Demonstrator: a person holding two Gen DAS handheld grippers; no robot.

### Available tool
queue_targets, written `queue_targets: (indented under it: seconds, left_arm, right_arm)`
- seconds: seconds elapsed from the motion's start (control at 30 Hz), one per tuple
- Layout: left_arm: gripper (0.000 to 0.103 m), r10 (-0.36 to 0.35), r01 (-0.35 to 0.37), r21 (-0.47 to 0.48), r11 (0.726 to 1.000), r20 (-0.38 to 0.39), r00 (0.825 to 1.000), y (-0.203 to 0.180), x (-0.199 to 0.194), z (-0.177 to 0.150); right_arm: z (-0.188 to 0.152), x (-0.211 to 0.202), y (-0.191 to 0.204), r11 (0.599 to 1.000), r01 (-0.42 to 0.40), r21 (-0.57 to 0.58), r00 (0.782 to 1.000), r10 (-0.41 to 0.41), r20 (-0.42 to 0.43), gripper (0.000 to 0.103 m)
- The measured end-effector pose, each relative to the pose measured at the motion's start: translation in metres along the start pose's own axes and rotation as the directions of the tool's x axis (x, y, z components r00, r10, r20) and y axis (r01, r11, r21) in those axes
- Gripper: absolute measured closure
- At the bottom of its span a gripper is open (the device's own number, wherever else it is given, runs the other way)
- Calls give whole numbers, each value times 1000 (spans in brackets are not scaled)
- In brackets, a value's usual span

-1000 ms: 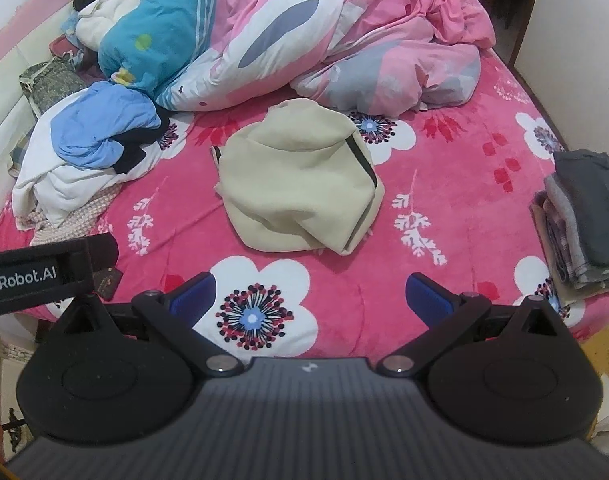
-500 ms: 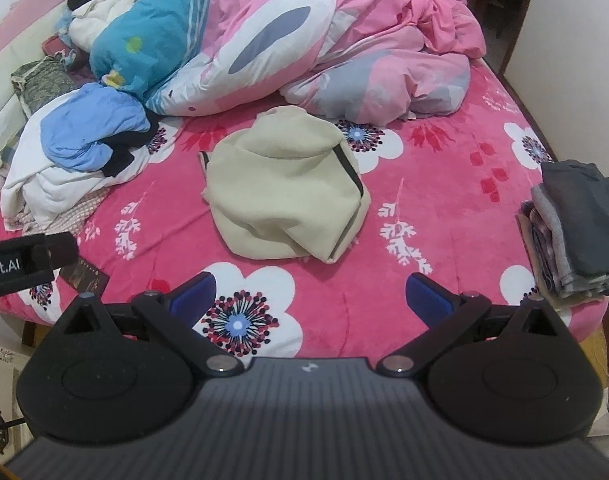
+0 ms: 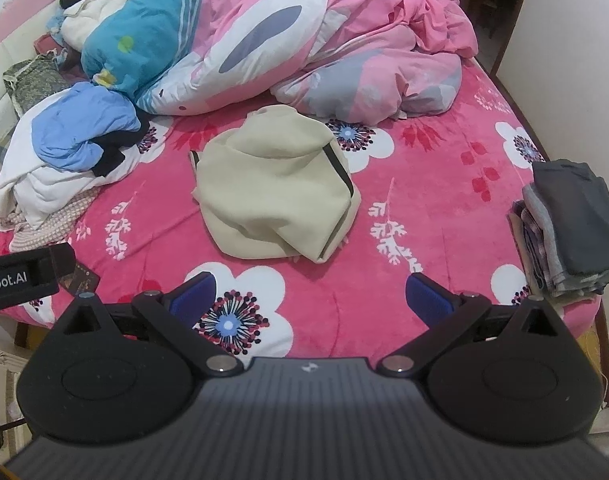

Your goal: Fold clothes

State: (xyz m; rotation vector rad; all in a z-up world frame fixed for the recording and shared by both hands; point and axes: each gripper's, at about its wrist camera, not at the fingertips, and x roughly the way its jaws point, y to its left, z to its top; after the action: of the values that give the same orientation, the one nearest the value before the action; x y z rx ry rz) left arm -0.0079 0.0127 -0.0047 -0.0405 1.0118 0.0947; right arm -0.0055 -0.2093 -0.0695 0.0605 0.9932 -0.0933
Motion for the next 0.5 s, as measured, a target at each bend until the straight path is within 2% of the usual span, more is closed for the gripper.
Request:
queue_targets:
  seconds: [0.5]
  left_arm:
    - [0,-6,5,-15,1000,-16,1000,4,2,-4]
  right_arm:
    - [-5,-1,7,1000,11,-17,1000,-11,0,1]
